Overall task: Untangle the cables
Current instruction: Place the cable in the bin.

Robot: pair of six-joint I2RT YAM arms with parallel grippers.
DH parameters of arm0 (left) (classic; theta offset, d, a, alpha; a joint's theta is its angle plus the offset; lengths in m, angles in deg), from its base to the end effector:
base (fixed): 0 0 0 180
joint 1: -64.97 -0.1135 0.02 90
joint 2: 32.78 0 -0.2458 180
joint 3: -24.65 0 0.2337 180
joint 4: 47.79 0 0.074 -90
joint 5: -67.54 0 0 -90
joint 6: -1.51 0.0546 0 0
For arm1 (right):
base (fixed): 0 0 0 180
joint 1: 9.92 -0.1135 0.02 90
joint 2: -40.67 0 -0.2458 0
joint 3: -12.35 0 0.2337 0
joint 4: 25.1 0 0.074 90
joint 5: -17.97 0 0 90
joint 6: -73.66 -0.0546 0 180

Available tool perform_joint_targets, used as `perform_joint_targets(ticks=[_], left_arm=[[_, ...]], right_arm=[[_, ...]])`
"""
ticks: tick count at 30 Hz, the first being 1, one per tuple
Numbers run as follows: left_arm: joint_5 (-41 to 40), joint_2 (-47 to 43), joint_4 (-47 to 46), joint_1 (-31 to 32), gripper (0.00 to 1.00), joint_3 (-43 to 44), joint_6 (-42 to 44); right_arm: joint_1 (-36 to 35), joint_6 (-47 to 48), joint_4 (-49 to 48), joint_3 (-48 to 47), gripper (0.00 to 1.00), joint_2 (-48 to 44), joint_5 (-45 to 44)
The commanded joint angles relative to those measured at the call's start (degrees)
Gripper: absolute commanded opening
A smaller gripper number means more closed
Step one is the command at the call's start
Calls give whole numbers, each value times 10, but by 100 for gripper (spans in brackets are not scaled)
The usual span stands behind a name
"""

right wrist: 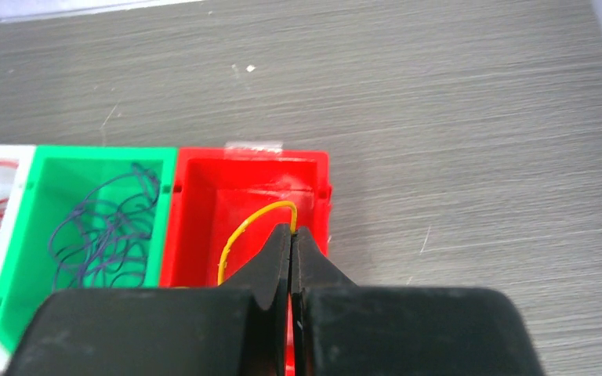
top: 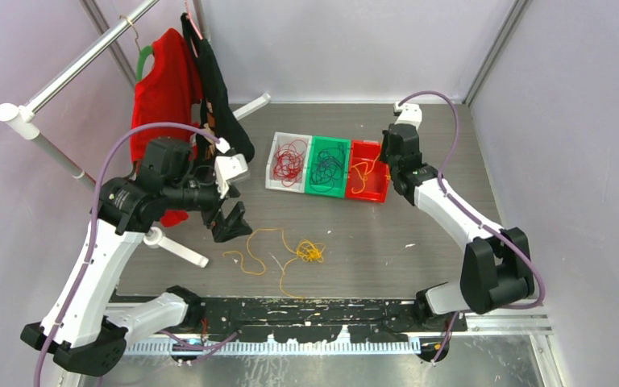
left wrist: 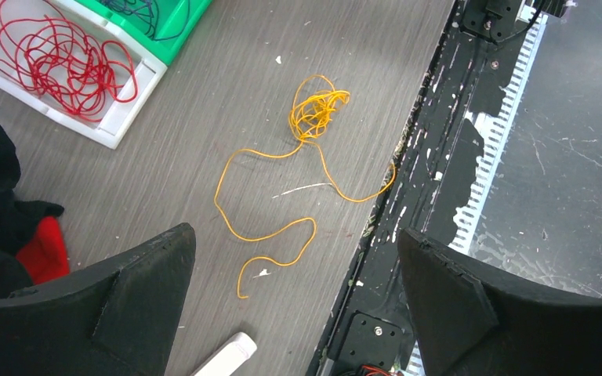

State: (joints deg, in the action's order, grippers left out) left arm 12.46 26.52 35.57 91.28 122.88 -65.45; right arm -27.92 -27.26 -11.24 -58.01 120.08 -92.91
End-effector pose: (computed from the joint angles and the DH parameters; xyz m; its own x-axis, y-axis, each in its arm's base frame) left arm 0.1306 -0.0994 0.3886 -0.2918 0.5023 -0.8140 0.9172 0.3882 -0.0893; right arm 0.3111 0.0806 0.2697 -0.3591 0.0694 -0.9307 0.0932 0.9949 0.0383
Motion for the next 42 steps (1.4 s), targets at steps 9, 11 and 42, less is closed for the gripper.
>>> perform_joint_targets(ticks=[9,11,42], left_arm=[[5,-10,-16,2,100,19,-5],[4,-9,-18,1,100,20,-7],[-7,-4,4,2,100,42,3]], right_arm=[[16,40,-9,-109,1,92,-42],[16,31,4,-124,1,111,-31],[-29,-60,89,-190,51,214,-104]])
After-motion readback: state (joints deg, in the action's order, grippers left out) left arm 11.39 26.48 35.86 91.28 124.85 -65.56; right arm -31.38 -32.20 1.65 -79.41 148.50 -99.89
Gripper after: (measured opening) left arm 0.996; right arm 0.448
